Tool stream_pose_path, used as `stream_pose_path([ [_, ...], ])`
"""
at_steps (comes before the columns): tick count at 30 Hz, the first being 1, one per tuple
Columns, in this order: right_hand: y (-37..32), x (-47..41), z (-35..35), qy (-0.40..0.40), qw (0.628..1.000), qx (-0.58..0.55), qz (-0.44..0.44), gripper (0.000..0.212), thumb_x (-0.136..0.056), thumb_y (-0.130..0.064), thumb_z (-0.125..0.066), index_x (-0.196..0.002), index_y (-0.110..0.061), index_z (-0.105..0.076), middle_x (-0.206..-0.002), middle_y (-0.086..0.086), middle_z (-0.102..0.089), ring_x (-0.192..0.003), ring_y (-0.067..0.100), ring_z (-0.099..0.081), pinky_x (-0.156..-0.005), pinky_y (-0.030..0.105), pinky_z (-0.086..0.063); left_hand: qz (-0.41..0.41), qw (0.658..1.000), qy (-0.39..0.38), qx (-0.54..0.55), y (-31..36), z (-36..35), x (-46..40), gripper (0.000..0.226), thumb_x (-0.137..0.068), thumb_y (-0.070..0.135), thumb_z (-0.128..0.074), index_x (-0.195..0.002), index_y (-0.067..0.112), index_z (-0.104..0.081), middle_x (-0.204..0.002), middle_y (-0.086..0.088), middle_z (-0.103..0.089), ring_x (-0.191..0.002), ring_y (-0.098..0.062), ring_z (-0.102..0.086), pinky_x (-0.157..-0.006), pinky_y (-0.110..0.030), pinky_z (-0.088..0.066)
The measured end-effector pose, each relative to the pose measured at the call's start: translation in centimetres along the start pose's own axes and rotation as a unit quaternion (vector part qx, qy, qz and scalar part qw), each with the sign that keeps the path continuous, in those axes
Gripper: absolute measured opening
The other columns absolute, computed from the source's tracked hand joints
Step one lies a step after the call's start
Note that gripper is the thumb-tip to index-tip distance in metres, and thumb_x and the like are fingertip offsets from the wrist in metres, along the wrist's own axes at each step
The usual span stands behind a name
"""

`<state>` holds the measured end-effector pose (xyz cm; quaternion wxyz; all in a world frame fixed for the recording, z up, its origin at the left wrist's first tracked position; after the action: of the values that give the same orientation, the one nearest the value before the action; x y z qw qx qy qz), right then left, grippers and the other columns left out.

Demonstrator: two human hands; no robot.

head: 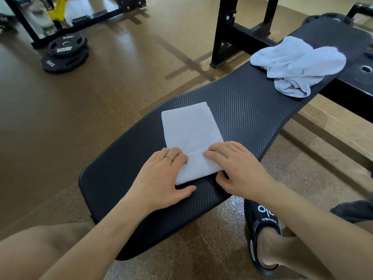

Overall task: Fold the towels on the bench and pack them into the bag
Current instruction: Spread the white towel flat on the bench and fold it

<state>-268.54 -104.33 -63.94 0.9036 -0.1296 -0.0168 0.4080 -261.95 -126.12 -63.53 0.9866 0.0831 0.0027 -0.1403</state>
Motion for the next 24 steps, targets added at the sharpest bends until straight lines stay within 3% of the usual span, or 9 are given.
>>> stream_pose_path([
  [5, 0.4, -0.8, 0.8, 0.062, 0.993, -0.066, -0.072, 0.035, -0.083, -0.03, -0.048, -0.113, -0.019, -0.062, -0.105, -0.008, -0.065, -0.092, 0.019, -0.061, -0.099, 0.036, -0.04, 0.013, 0.999, 0.026, 0.014, -0.3, 0.3, -0.3, 0.038, -0.075, 0.041, -0.056, -0.106, 0.02, -0.056, -0.103, 0.008, -0.057, -0.088, -0.016, -0.053, -0.083, -0.031, -0.044],
  [8, 0.7, -0.9, 1.3, 0.071, 0.982, -0.13, -0.115, 0.027, -0.087, -0.031, -0.047, -0.11, -0.023, -0.059, -0.091, -0.011, -0.062, -0.078, 0.016, -0.056, -0.081, 0.033, -0.041, 0.06, 0.993, 0.032, 0.097, -0.7, 0.9, -0.2, 0.027, -0.078, 0.04, -0.052, -0.1, 0.025, -0.057, -0.092, 0.016, -0.055, -0.077, -0.009, -0.05, -0.07, -0.027, -0.041],
  [10, 1.0, -0.7, 1.3, 0.07, 0.973, -0.173, -0.132, 0.025, -0.092, -0.029, -0.05, -0.115, -0.024, -0.059, -0.095, -0.012, -0.062, -0.082, 0.012, -0.056, -0.073, 0.028, -0.039, 0.089, 0.983, 0.027, 0.157, -1.0, 1.1, -0.2, 0.02, -0.081, 0.04, -0.05, -0.096, 0.028, -0.055, -0.093, 0.016, -0.054, -0.078, -0.009, -0.053, -0.067, -0.027, -0.044],
  [14, 1.3, -0.7, 1.0, 0.088, 0.954, -0.231, -0.168, 0.029, -0.1, -0.03, -0.054, -0.127, -0.022, -0.052, -0.119, -0.012, -0.056, -0.103, 0.007, -0.052, -0.087, 0.026, -0.044, 0.123, 0.969, 0.027, 0.212, -1.7, 1.2, -0.4, 0.015, -0.088, 0.039, -0.048, -0.091, 0.026, -0.053, -0.09, 0.013, -0.054, -0.079, -0.01, -0.055, -0.066, -0.033, -0.047],
  [18, 1.3, -0.9, 0.7, 0.086, 0.939, -0.268, -0.195, 0.028, -0.102, -0.039, -0.051, -0.126, -0.025, -0.05, -0.114, -0.013, -0.056, -0.098, 0.005, -0.051, -0.083, 0.029, -0.043, 0.181, 0.951, 0.01, 0.25, -1.9, 0.9, -0.6, 0.004, -0.097, 0.03, -0.049, -0.099, 0.026, -0.051, -0.075, 0.004, -0.06, -0.068, -0.016, -0.056, -0.06, -0.035, -0.044],
  [21, 1.2, -1.0, 0.8, 0.049, 0.933, -0.289, -0.207, 0.04, -0.097, -0.047, -0.058, -0.132, -0.032, -0.046, -0.119, -0.017, -0.055, -0.104, 0.006, -0.053, -0.087, 0.029, -0.045, 0.201, 0.945, 0.014, 0.258, -1.9, 0.7, -0.7, 0.007, -0.101, 0.031, -0.047, -0.103, 0.026, -0.05, -0.073, 0.002, -0.061, -0.064, -0.015, -0.055, -0.058, -0.034, -0.043],
  [24, 1.8, -1.2, 0.6, 0.033, 0.923, -0.307, -0.23, 0.038, -0.092, -0.045, -0.066, -0.126, -0.038, -0.05, -0.112, -0.02, -0.06, -0.097, 0.0, -0.058, -0.079, 0.016, -0.045, 0.211, 0.94, 0.015, 0.268, -2.0, 0.7, -0.8, 0.009, -0.103, 0.034, -0.047, -0.108, 0.028, -0.048, -0.076, 0.002, -0.063, -0.064, -0.013, -0.057, -0.06, -0.034, -0.048],
])
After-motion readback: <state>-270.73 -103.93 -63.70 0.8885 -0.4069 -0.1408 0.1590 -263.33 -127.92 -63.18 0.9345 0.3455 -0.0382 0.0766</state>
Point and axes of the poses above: each hand's wrist, its own x-axis away from the middle knuckle, its own z-axis out of the back of the hand, y = z × x, the point moved 2 cm from there along -x, towards the middle knuckle
